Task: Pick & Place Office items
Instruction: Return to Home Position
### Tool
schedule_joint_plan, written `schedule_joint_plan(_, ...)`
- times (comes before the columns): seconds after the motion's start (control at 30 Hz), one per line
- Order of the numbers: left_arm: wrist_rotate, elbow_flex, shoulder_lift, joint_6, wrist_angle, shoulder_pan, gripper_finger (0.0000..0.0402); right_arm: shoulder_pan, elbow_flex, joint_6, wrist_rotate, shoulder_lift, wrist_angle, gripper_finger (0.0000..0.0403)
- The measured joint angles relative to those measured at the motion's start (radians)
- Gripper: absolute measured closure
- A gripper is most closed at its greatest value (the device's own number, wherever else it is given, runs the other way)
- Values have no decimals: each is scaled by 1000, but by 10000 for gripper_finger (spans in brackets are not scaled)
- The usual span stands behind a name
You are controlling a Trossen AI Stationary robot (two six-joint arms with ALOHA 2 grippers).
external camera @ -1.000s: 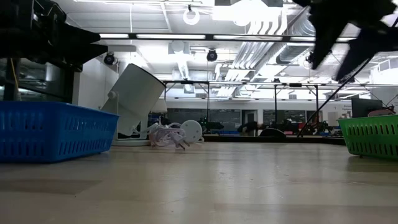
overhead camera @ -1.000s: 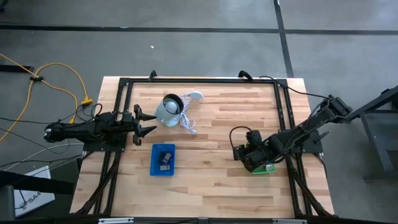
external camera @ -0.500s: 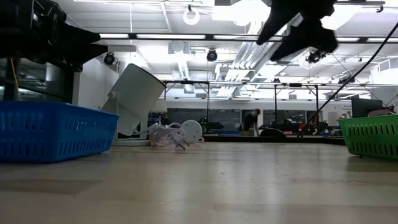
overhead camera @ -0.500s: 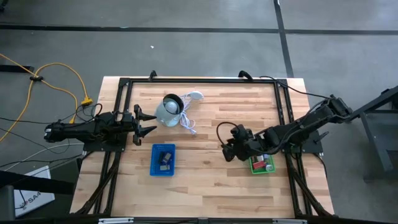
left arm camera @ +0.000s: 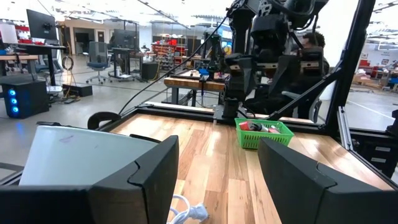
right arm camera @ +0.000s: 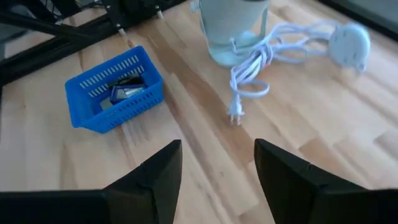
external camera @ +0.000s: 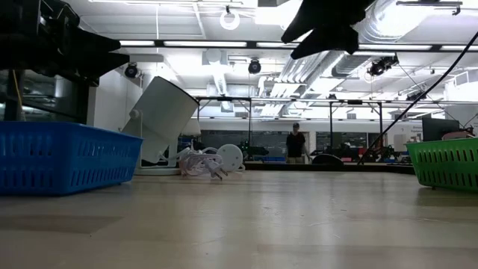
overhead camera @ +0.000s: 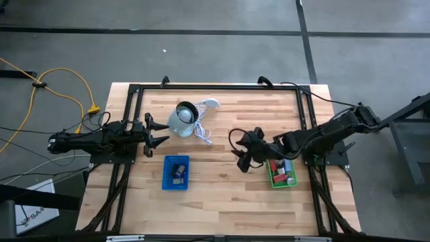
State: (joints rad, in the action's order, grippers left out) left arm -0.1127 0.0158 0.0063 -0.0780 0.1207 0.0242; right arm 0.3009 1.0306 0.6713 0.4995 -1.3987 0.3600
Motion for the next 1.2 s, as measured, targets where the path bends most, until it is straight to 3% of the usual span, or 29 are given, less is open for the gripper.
schedule_joint_plan(0.47,0,0,0,0,0,0,189,-103,0,-334,-8,43,-161,215)
schedule_joint_plan(0.93,0,0,0,0,0,0,189,-182,0,-335,-12,121,-201,215)
schedule_joint_plan(1.2,0,0,0,0,0,0,189,-231,0,-450,-190,190,-214,216)
